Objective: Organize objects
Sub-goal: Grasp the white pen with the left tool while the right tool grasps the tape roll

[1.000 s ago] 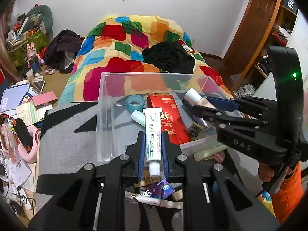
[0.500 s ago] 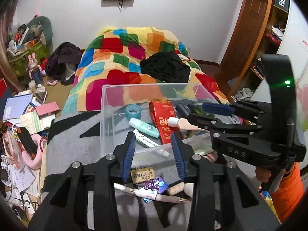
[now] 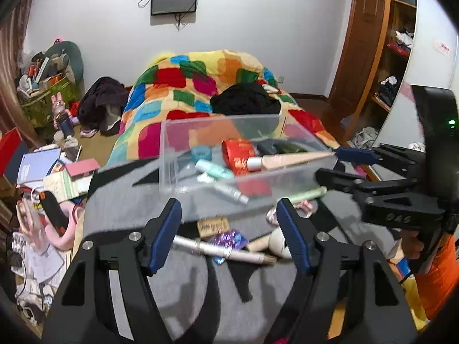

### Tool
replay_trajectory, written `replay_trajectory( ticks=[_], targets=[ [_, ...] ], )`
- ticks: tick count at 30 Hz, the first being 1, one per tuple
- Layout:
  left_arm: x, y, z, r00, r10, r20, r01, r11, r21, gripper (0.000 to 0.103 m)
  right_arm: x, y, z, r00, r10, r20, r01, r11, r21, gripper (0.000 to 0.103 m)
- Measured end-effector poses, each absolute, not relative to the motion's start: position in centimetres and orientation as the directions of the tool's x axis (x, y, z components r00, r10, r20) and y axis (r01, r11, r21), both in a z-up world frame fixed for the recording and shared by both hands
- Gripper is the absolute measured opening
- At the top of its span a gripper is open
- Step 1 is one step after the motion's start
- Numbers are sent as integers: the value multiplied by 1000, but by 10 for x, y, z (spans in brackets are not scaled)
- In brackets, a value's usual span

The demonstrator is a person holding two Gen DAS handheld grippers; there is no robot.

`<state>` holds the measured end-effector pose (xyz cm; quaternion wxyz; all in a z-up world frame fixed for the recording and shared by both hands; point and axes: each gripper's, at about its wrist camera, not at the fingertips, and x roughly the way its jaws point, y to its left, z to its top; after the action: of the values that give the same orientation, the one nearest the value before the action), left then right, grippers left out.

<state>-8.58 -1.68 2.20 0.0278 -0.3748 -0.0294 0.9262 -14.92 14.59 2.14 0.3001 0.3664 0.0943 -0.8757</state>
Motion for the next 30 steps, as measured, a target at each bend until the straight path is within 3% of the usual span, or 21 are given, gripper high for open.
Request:
replay_trajectory(
  ticks=[13,25,26,30],
  targets=[
    [-61,-37,-51,-587,56,-807,41,-994,-100,69,-109,142,-30,-447,-479,-756,622,-773,123,58],
    [-109,-45,-48,-579,29,-815,133,-982,-130,69,-102,109,-50,-456,-441,-773,660,-750,38,58],
    [-113,-44,-50,-575,18,-818,143,-982,-122,69,-102,109,-50,-459,-439,-772,658,-752,36,57],
    [-111,-41,-62,-556,16,-831,150,-982,-119,62,-103,111,-52,-451,-445,-774,660,-750,47,36]
  ],
)
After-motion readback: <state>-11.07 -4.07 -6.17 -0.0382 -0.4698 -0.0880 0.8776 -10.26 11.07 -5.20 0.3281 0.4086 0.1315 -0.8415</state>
